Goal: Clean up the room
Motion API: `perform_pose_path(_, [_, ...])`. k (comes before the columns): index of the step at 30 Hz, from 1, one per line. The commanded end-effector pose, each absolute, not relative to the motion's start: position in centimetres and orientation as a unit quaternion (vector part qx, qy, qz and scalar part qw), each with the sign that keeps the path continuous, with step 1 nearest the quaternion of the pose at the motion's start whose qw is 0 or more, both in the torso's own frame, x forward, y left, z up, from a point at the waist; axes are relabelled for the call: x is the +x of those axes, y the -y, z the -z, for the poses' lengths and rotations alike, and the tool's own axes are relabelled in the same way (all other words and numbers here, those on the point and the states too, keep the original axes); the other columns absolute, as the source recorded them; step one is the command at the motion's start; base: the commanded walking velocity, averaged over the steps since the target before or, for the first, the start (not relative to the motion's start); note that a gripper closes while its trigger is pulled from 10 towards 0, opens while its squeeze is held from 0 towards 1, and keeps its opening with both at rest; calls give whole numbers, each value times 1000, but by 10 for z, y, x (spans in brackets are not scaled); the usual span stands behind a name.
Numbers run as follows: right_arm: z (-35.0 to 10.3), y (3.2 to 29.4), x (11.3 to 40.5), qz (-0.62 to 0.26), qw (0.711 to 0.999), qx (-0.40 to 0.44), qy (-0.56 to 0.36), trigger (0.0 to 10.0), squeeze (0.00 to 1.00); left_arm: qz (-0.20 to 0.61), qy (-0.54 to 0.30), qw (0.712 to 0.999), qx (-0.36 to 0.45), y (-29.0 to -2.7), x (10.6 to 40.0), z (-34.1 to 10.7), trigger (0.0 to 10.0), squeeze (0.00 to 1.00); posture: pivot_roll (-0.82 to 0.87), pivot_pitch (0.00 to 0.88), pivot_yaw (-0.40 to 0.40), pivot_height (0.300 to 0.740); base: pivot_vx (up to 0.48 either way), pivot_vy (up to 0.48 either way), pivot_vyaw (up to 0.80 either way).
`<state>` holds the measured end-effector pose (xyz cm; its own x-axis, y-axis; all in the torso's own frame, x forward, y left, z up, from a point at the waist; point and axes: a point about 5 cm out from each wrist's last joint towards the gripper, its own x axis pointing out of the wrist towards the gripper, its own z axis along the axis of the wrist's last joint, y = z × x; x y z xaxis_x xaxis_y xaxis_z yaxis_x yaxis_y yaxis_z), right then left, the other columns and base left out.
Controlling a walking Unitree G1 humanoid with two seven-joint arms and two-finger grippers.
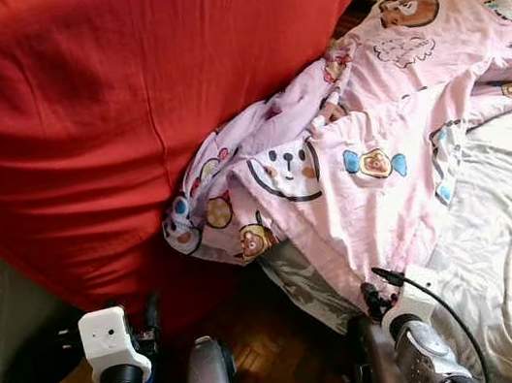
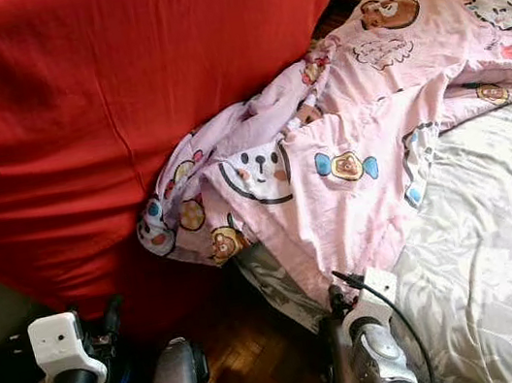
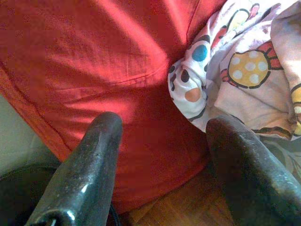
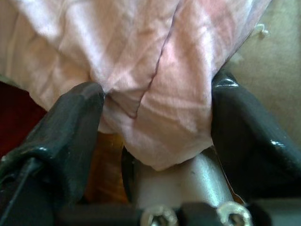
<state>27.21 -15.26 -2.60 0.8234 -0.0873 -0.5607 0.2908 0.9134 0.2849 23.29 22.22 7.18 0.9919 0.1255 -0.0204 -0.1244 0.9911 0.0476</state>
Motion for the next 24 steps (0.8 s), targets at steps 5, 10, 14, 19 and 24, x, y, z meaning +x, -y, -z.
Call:
perform_pose_path(5, [37,155,260,117,926,166,-318,10000,0,-66,-29,997,31,-223,230,-66,10000,0,87,243,14,580,0,0,0])
perform_pose_path(10, [37,156,260,117,926,171,-316,10000,0,-66,-30,997,30,-222,229,-64,10000,0,86,245,15,580,0,0,0])
perform_pose_path(14, [37,155,261,113,926,156,-324,0,0,-67,-30,997,30,-222,229,-64,10000,0,89,245,15,580,0,0,0])
perform_pose_path(19, [35,153,263,108,928,159,-320,0,0,-70,-33,997,30,-223,227,-63,10000,0,91,247,13,580,0,0,0])
perform_pose_path(24, [36,153,263,106,929,151,-322,0,0,-71,-35,996,30,-222,226,-61,10000,0,92,247,13,580,0,0,0])
